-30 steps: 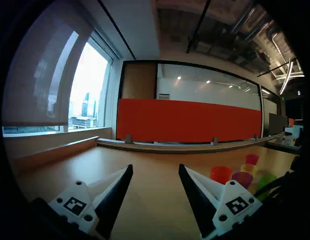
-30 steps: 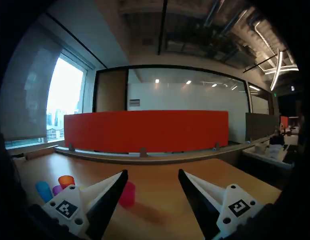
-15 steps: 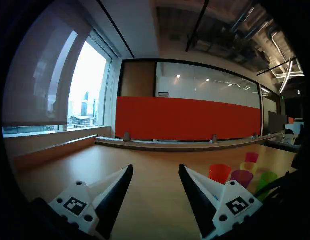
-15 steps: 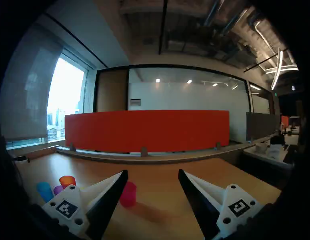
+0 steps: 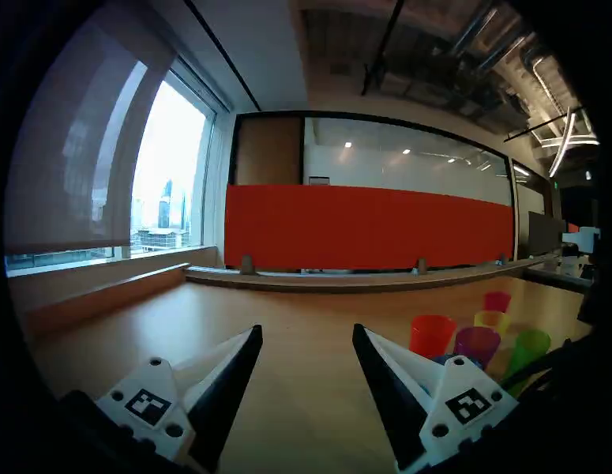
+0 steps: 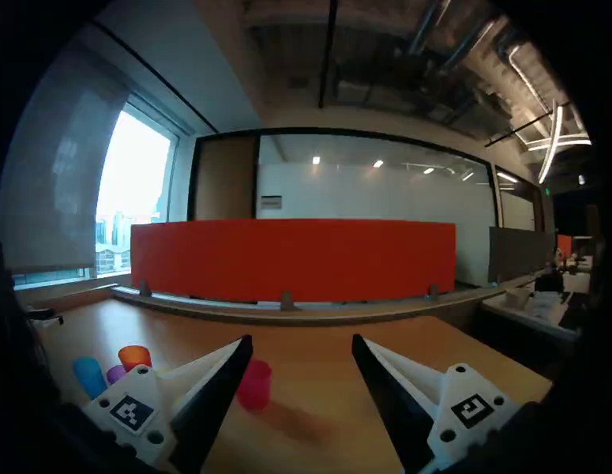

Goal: Pour water

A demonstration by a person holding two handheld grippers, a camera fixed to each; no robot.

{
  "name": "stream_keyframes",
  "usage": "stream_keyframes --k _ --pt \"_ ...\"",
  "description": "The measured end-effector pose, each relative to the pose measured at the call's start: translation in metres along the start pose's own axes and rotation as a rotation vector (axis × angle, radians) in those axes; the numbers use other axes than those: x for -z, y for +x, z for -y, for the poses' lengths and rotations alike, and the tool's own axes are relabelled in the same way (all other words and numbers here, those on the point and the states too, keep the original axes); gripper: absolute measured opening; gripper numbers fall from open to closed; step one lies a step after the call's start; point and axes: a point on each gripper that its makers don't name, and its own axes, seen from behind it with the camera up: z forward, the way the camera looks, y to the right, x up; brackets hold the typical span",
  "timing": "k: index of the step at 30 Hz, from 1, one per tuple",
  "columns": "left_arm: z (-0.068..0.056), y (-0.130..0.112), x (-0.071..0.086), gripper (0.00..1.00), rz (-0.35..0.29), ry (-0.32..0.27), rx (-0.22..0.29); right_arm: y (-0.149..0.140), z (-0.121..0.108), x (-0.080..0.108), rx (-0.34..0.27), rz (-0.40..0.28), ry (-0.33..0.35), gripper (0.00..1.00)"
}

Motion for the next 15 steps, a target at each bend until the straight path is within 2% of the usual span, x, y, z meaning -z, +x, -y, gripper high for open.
stream_keyframes --k 6,15 --pt "-0.0031 -0.0008 -0.0023 0.84 0.001 -0.003 -0.021 -0.0010 0.0009 -0.0004 -0.003 0.001 0.004 0.98" --pt "-0.0056 -0.0006 -0.0010 0.84 0.000 -0.009 -0.024 -0.0020 -0.0035 0.0032 -0.008 0.001 -0.003 0.97"
